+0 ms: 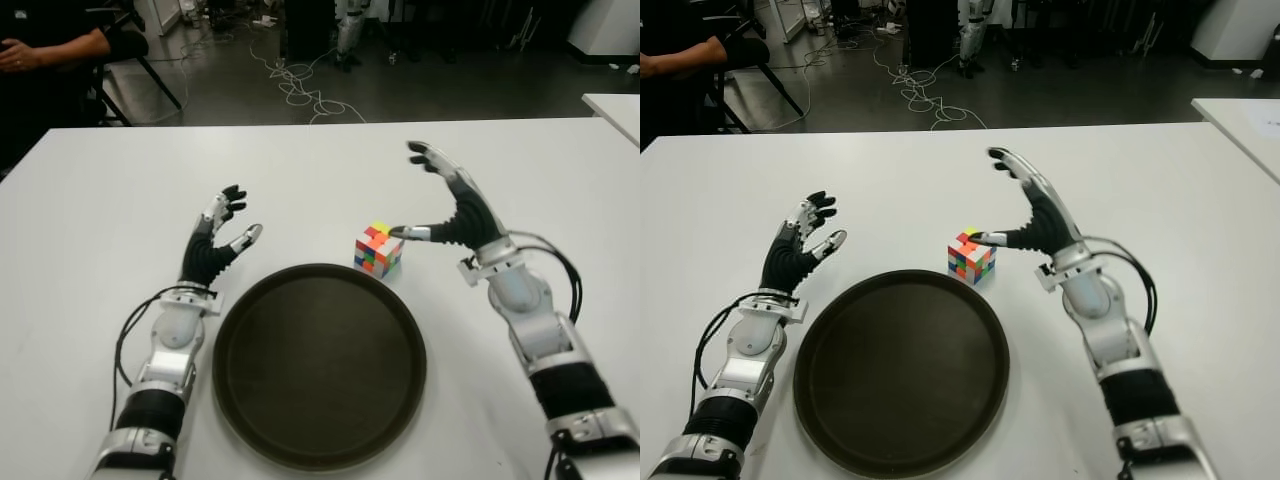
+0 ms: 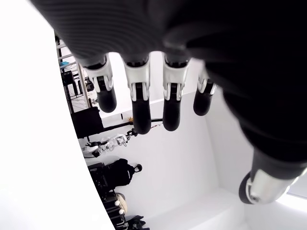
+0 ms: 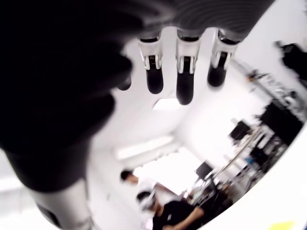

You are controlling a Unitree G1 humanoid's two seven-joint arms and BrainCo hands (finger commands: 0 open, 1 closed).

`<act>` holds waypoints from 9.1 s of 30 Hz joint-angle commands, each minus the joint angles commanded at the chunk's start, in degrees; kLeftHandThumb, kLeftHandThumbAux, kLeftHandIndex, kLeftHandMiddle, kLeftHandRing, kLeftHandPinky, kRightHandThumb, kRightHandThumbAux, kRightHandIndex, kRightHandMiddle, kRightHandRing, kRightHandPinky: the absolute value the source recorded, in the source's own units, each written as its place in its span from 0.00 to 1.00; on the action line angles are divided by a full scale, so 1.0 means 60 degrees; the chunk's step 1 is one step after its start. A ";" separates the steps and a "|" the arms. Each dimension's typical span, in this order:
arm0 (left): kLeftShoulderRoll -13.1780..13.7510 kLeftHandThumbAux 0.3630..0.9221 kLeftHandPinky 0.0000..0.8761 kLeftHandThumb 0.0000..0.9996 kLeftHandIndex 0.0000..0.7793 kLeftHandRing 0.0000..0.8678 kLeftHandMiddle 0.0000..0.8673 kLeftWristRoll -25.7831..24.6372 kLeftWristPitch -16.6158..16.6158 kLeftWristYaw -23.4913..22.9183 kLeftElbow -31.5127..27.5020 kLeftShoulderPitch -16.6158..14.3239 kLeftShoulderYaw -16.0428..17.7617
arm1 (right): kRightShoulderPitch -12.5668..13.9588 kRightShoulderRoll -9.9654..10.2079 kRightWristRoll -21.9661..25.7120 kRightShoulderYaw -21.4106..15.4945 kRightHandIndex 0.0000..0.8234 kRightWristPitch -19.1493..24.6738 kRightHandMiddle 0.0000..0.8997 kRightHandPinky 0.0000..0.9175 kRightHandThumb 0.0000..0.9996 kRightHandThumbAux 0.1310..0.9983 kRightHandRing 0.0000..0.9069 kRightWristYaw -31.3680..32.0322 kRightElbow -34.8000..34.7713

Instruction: Pick up the Rubik's Cube and put it in the plate

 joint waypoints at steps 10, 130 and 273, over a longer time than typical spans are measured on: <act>-0.0023 0.38 0.09 0.07 0.15 0.17 0.20 0.0024 0.0075 0.0084 -0.0091 0.0055 0.0016 | -0.0225 -0.0696 -0.0799 0.0518 0.11 -0.0028 0.15 0.21 0.00 0.67 0.19 0.0551 -0.0193; -0.0114 0.34 0.11 0.08 0.14 0.17 0.19 0.0040 0.0346 0.0062 -0.0265 0.0029 -0.0015 | -0.2005 -0.2469 -0.2842 0.2119 0.17 0.0816 0.17 0.13 0.00 0.74 0.15 0.2651 -0.0039; -0.0147 0.37 0.16 0.10 0.15 0.20 0.21 -0.0021 0.0013 0.0052 0.0334 -0.0236 0.0020 | -0.3350 -0.1135 -0.4138 0.3889 0.23 0.0252 0.21 0.21 0.00 0.78 0.21 -0.0119 0.3835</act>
